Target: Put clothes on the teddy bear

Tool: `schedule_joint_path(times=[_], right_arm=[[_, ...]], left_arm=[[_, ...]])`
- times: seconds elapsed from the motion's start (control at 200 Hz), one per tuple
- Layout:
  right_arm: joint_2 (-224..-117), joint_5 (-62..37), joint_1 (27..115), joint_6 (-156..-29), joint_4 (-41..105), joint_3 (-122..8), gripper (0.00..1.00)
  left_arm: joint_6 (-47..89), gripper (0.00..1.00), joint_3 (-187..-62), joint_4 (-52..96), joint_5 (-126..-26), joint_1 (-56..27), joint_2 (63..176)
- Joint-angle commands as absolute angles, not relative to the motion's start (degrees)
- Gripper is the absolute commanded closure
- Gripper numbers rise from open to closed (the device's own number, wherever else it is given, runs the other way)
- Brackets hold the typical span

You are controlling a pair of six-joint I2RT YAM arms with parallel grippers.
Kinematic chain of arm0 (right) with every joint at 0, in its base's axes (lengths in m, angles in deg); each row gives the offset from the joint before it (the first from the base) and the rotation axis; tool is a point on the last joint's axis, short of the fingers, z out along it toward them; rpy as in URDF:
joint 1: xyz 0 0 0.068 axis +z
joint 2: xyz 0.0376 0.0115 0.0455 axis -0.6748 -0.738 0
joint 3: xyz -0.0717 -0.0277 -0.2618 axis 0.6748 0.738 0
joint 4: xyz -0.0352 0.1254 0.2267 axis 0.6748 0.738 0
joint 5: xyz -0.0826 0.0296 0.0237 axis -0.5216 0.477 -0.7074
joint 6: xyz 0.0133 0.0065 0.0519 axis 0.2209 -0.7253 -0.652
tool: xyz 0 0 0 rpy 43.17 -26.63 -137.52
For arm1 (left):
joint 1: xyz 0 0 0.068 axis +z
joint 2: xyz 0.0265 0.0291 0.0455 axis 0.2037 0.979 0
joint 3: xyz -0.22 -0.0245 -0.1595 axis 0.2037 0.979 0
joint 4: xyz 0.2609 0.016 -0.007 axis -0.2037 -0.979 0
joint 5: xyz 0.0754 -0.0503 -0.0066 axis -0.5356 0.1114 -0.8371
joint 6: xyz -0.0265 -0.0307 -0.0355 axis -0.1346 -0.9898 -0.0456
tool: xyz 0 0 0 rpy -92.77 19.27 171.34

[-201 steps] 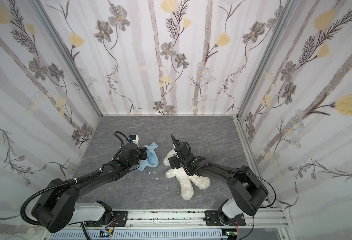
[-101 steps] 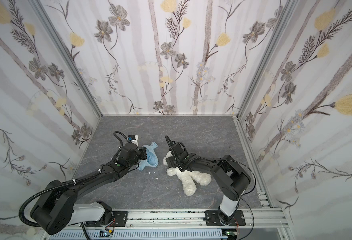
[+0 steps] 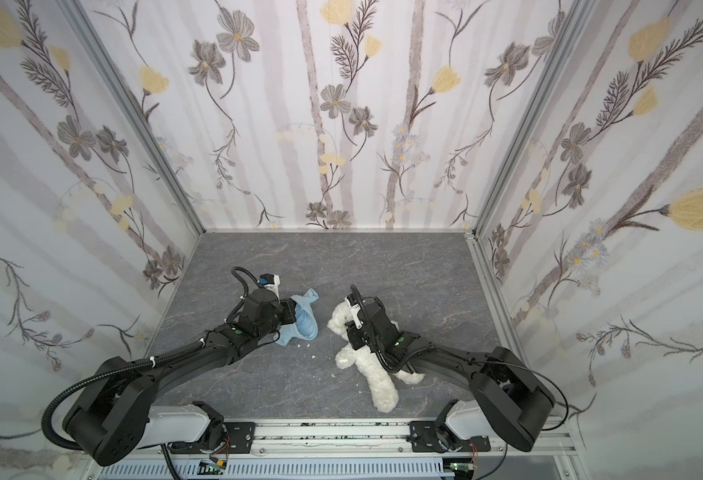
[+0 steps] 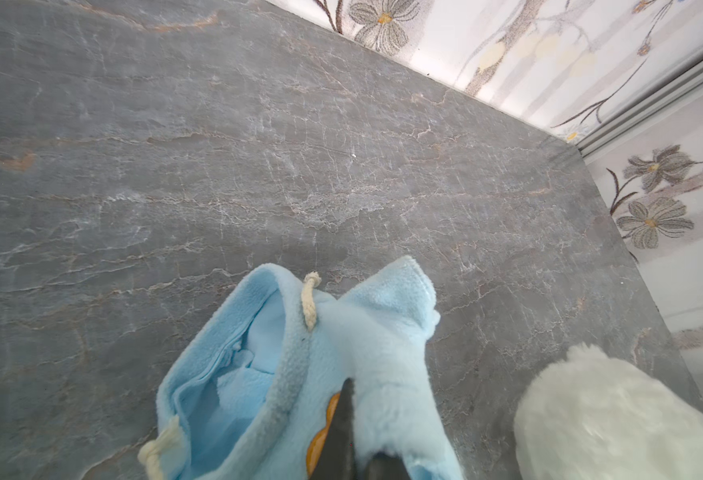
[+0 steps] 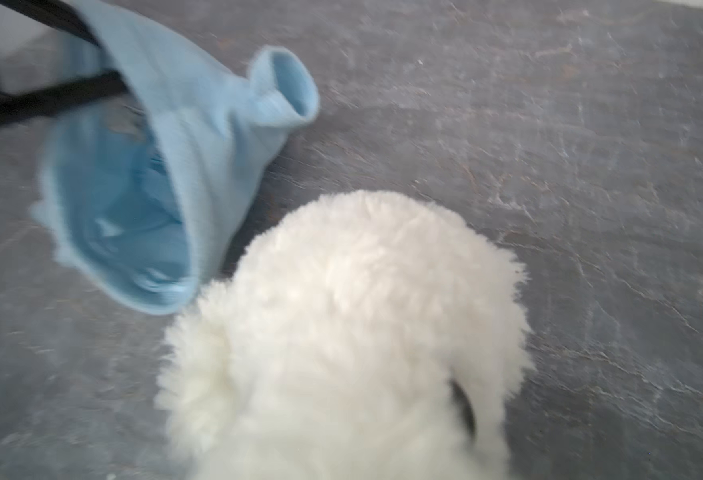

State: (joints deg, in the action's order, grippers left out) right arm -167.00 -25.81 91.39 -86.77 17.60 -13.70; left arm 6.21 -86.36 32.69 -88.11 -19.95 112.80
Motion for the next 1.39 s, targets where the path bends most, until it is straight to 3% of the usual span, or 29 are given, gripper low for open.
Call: schedule_joint_path(times=[0.0, 0.335, 0.54, 1.389], right_arm=[[-163.9, -19.4, 93.3, -85.9, 9.1, -11.9, 0.76], [-168.6, -24.4, 100.6, -86.9, 7.2, -16.5, 0.84], [-176.0, -19.3, 100.5, -88.8, 2.2, -16.9, 0.86], [-185.8, -31.2, 97.1, -109.0, 8.6, -22.6, 0.94]], left_arm=[[4.9, 1.00, -86.4, 35.0, -86.1, -20.2, 113.5], [1.2, 1.00, -86.1, 34.2, -81.7, -20.6, 113.9], [1.8, 1.00, -86.3, 34.1, -81.2, -20.7, 113.4], [8.9, 1.00, -86.9, 31.8, -70.5, -21.8, 113.8]])
